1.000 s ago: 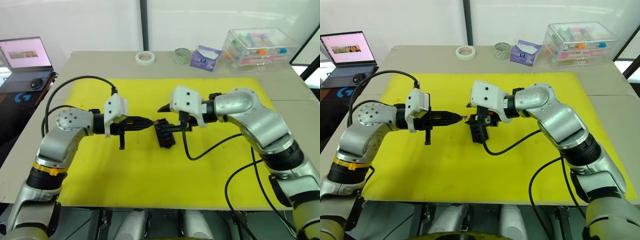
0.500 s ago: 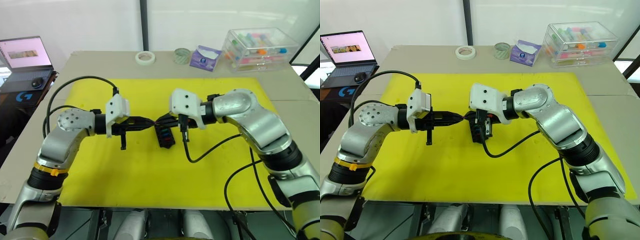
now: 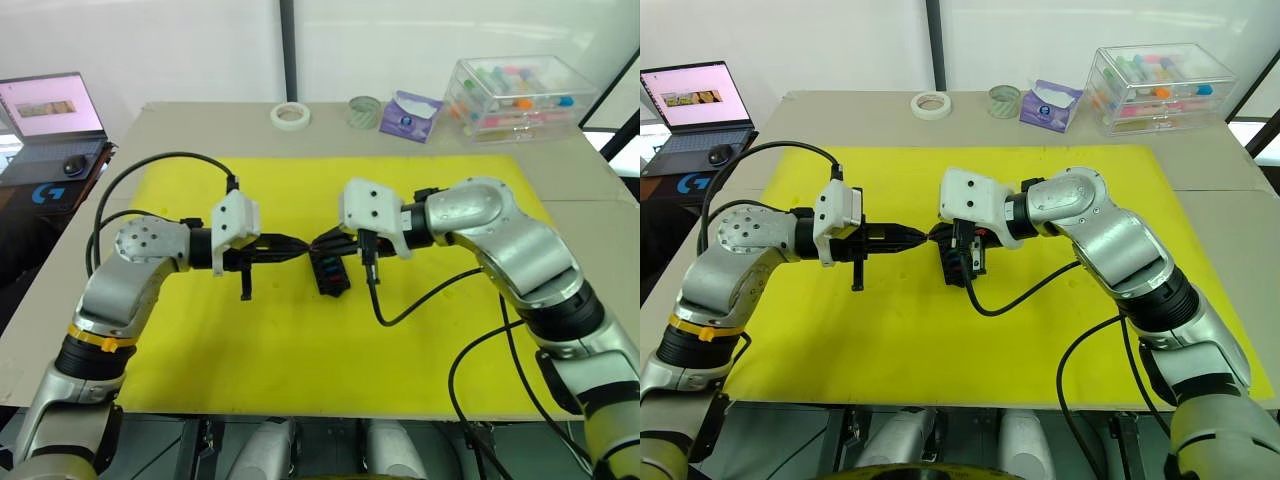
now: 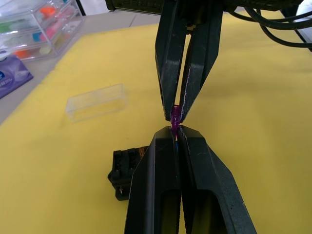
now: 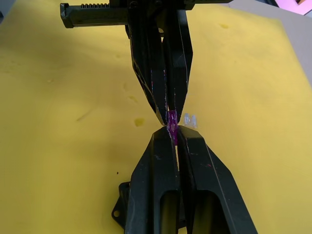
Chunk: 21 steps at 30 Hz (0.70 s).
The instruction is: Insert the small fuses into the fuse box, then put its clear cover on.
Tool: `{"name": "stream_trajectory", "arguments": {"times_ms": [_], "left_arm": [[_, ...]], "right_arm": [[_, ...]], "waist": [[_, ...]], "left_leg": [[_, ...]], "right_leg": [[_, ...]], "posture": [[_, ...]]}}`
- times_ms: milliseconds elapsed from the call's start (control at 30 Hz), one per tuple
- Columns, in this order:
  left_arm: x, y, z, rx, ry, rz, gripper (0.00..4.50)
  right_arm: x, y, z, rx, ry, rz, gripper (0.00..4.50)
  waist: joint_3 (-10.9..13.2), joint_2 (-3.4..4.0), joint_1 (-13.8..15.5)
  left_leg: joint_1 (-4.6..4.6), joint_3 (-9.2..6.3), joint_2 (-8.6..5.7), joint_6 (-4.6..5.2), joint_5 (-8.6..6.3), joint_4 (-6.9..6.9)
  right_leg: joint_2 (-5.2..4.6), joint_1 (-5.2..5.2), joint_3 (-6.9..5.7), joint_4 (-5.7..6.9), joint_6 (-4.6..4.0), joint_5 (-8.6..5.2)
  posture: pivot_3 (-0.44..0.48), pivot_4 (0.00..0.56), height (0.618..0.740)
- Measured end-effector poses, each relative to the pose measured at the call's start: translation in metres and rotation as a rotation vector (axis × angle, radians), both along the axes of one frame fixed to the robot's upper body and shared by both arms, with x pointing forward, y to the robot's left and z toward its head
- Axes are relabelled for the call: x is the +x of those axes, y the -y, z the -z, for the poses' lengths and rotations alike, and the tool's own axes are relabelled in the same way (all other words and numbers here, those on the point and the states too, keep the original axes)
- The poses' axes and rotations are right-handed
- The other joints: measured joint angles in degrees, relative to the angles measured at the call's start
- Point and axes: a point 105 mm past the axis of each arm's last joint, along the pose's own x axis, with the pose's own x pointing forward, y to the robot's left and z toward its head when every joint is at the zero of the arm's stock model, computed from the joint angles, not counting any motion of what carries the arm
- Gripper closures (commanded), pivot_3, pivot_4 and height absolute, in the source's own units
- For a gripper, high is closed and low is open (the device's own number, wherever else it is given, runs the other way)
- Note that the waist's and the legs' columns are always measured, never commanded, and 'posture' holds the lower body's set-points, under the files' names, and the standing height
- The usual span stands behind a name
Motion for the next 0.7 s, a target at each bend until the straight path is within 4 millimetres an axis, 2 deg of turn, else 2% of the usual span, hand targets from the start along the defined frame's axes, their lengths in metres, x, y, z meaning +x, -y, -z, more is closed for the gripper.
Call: {"name": "stream_trajectory", "arguments": {"times_ms": [67,100,333,433,467,500,533,700], "left_arm": [[-0.0003,0.0003,-0.0005,-0.001,0.006,0.003,4.5],[-0.0003,0.0003,-0.0006,-0.001,0.007,0.003,4.5],[-0.0004,0.0005,-0.0005,-0.001,0.007,0.005,4.5],[-0.0004,0.0005,-0.0004,-0.001,0.007,0.005,4.5],[-0.0004,0.0005,-0.0004,-0.001,0.007,0.005,4.5],[-0.0005,0.0005,-0.0004,-0.001,0.007,0.005,4.5],[-0.0004,0.0005,-0.0005,-0.001,0.007,0.005,4.5],[-0.0005,0.0005,-0.0004,0.0,0.008,0.005,4.5]], "right_arm": [[0.001,0.0007,0.0001,-0.005,0.006,0.007,3.03],[0.0012,0.0008,0.0002,-0.005,0.007,0.008,2.81],[0.0009,0.0016,0.0018,-0.012,-0.011,0.012,2.81],[0.0009,0.0014,0.0026,-0.011,-0.021,0.015,3.45],[0.0008,0.001,0.0028,-0.01,-0.024,0.015,3.77],[0.0005,0.0002,0.003,-0.008,-0.028,0.014,4.3],[0.0003,-0.0001,0.0032,-0.007,-0.031,0.013,4.46],[0.0002,0.0,0.0034,-0.007,-0.036,0.013,4.46]], "waist": [[0.0,0.0,0.0],[0.0,0.0,0.0],[0.0,0.0,0.0],[0.0,0.0,0.0],[0.0,0.0,0.0],[0.0,0.0,0.0],[0.0,0.0,0.0],[0.0,0.0,0.0]], "left_leg": [[0.0,0.0,0.0,0.0,0.0,0.0],[0.0,0.0,0.0,0.0,0.0,0.0],[0.0,0.0,0.0,0.0,0.0,0.0],[0.0,0.0,0.0,0.0,0.0,0.0],[0.0,0.0,0.0,0.0,0.0,0.0],[0.0,0.0,0.0,0.0,0.0,0.0],[0.0,0.0,0.0,0.0,0.0,0.0],[0.0,0.0,0.0,0.0,0.0,0.01]], "right_leg": [[0.0,0.0,0.0,0.0,0.0,0.0],[0.0,0.0,0.0,0.0,0.0,0.0],[0.0,0.0,0.0,0.0,0.0,0.0],[0.0,0.0,0.0,0.0,0.0,0.0],[0.0,0.0,0.0,0.0,0.0,0.0],[0.0,0.0,0.0,0.0,0.0,0.0],[0.0,0.0,0.0,0.0,0.0,0.0],[0.0,0.0,0.0,0.0,0.0,0.0]], "posture": [[0.0,0.15,0.74],[0.0,0.15,0.74],[0.0,0.15,0.74],[0.0,0.15,0.74],[0.0,0.15,0.74],[0.0,0.15,0.74],[0.0,0.15,0.74],[0.0,0.15,0.74]]}}
